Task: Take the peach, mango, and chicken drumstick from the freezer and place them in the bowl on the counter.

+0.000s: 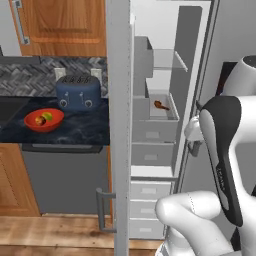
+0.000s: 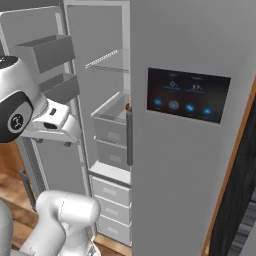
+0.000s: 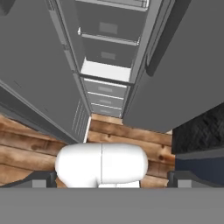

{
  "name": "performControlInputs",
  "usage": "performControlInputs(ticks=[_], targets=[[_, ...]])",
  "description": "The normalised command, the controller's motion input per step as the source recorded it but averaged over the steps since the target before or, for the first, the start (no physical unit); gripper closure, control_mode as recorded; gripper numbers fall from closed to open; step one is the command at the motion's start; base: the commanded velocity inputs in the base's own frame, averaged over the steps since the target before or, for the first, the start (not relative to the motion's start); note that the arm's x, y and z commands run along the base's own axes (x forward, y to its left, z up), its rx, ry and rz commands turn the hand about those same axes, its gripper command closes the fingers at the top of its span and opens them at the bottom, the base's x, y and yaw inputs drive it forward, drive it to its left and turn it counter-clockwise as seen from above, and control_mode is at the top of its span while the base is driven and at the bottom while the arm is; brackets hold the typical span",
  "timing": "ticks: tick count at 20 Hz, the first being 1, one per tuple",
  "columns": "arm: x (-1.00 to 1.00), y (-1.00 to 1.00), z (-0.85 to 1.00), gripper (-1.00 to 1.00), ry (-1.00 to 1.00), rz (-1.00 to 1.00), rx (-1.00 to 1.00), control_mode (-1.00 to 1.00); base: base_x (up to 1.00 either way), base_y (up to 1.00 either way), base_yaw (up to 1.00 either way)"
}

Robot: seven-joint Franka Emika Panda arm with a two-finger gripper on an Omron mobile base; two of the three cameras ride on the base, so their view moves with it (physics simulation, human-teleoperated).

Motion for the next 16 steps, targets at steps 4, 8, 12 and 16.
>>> performControlInputs(ticks=[4,8,12,16], targets=[[0.0,0.0,0.0,-1.0,0.0,0.0,0.0,1.0,0.31,0.26,0.04],[0.0,0.0,0.0,-1.0,0.0,0.0,0.0,1.0,0.48,0.64,0.13],[0.0,0.0,0.0,-1.0,0.0,0.0,0.0,1.0,0.6,0.98,0.37],[0.0,0.0,0.0,-1.0,0.0,0.0,0.0,1.0,0.45,0.86,0.44]])
